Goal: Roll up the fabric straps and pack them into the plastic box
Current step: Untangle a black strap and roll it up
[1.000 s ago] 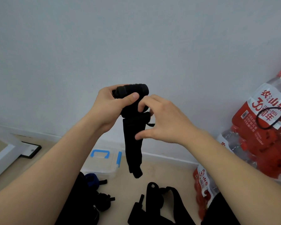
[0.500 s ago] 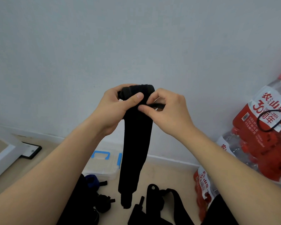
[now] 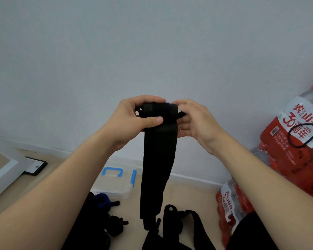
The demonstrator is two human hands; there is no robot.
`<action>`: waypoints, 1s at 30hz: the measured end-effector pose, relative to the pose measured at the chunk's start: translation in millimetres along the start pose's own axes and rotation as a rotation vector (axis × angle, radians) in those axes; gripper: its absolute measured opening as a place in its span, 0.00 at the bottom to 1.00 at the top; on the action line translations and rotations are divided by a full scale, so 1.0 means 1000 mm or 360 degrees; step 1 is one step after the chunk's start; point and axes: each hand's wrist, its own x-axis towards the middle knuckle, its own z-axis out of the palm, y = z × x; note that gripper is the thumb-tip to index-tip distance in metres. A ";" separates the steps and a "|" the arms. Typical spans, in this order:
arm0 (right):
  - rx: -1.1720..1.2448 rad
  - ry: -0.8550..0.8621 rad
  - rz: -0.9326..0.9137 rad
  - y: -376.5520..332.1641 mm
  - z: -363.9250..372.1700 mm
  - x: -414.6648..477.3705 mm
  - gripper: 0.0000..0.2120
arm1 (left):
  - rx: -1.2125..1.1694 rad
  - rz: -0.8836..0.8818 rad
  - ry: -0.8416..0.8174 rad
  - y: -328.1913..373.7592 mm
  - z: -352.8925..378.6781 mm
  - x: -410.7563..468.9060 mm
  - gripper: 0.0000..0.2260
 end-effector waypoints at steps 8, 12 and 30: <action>-0.0069 0.0194 -0.0335 0.007 0.002 -0.002 0.13 | -0.0106 -0.0221 -0.0108 0.004 0.006 0.001 0.18; -0.0102 0.0166 -0.0418 0.009 0.003 -0.002 0.20 | 0.0031 -0.0197 -0.0238 0.002 0.008 -0.003 0.13; -0.0398 0.0125 -0.0558 0.010 0.000 -0.005 0.16 | -0.0009 -0.0280 -0.0264 0.003 0.009 -0.004 0.19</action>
